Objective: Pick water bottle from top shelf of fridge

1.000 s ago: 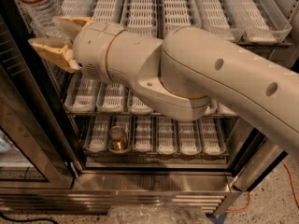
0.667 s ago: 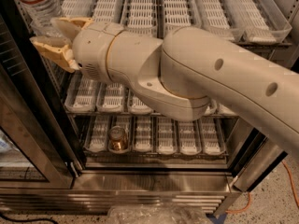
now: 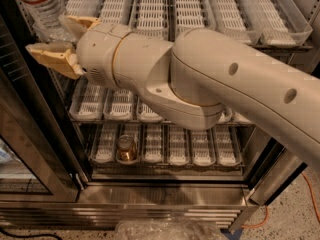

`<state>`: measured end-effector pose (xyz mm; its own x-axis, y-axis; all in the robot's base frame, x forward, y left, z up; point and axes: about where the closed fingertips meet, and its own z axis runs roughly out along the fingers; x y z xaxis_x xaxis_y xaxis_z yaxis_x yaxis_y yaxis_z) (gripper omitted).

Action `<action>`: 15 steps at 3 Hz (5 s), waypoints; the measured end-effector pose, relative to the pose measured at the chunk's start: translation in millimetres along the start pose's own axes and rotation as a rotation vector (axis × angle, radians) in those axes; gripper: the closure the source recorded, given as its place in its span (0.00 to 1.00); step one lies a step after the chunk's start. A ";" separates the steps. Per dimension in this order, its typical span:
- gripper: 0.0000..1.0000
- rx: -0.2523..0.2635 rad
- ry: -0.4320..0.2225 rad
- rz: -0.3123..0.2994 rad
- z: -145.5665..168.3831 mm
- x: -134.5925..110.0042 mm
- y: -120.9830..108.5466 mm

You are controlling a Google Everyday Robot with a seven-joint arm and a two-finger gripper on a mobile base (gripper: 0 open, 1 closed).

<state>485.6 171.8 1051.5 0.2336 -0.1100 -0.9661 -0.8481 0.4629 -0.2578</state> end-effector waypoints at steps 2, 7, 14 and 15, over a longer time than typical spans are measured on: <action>0.35 0.007 0.007 -0.009 10.4 -0.4 -5.2; 0.38 0.084 -0.003 0.008 22.2 4.0 -55.3; 0.84 -0.033 -0.013 0.002 82.7 -11.3 -47.8; 1.00 -0.033 -0.013 0.002 82.7 -11.3 -47.8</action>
Offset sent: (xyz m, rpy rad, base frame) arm 0.0240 0.0065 -0.0014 -0.0055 0.0040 -0.0203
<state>562.8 223.7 1076.0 0.2377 -0.0971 -0.9665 -0.8637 0.4342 -0.2561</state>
